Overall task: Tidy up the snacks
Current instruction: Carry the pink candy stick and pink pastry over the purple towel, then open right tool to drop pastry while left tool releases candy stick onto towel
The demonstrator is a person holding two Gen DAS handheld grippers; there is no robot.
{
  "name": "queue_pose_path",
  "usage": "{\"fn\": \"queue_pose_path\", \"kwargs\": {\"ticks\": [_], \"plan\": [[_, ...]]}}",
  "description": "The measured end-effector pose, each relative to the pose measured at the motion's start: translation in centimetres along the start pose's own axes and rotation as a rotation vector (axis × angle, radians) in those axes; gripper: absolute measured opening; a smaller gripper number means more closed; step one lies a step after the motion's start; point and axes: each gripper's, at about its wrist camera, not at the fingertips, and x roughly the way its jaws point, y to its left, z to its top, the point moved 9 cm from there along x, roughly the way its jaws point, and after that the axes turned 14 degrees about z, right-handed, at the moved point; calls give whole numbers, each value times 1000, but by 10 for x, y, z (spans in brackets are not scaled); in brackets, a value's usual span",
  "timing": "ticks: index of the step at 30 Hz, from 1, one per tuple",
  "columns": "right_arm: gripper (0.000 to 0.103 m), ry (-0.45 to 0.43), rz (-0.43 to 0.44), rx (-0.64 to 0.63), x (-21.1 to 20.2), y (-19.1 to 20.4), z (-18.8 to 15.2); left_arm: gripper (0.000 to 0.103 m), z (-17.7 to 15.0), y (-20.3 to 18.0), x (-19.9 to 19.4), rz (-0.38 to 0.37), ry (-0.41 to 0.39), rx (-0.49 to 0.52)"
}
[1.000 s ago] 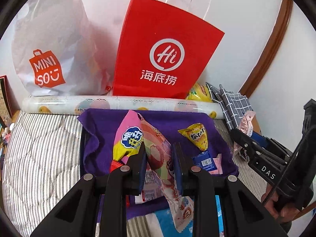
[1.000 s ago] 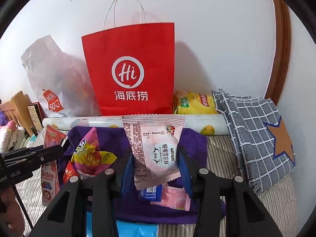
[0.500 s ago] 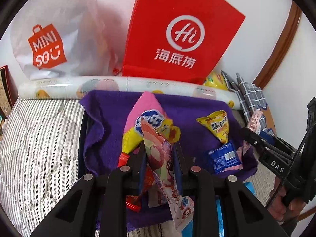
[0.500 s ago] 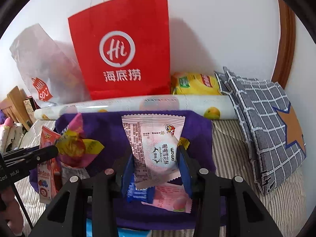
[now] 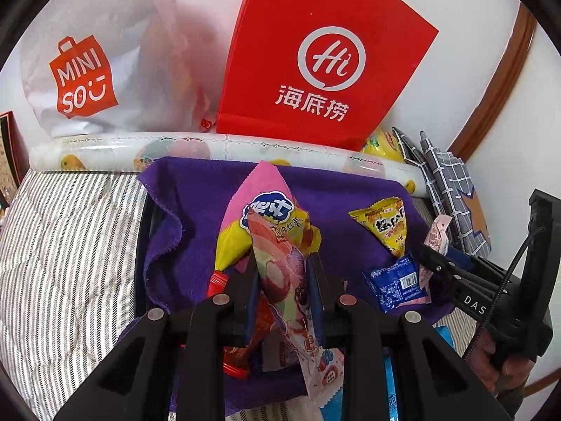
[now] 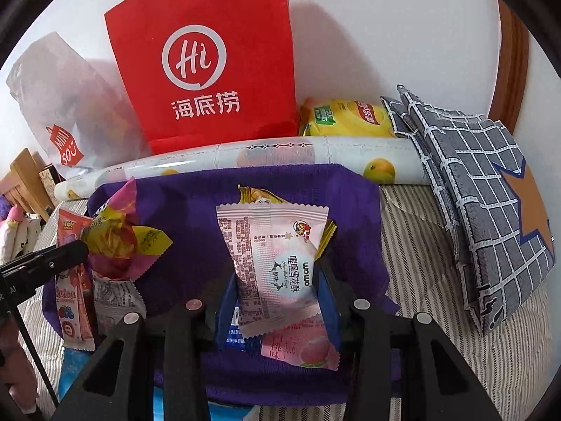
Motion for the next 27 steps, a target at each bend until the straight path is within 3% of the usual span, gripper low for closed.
{"fn": "queue_pose_path", "kwargs": {"ticks": [20, 21, 25, 27], "plan": [[42, 11, -1, 15, 2, -3, -2, 27, -7, -6, 7, 2, 26, 11], [44, 5, 5, 12, 0, -2, -1, 28, -7, -6, 7, 1, 27, 11], [66, -24, 25, 9, -6, 3, 3, 38, -8, -8, 7, -3, 40, 17], [66, -52, 27, 3, -12, 6, 7, 48, -7, -12, 3, 15, 25, 42]]}}
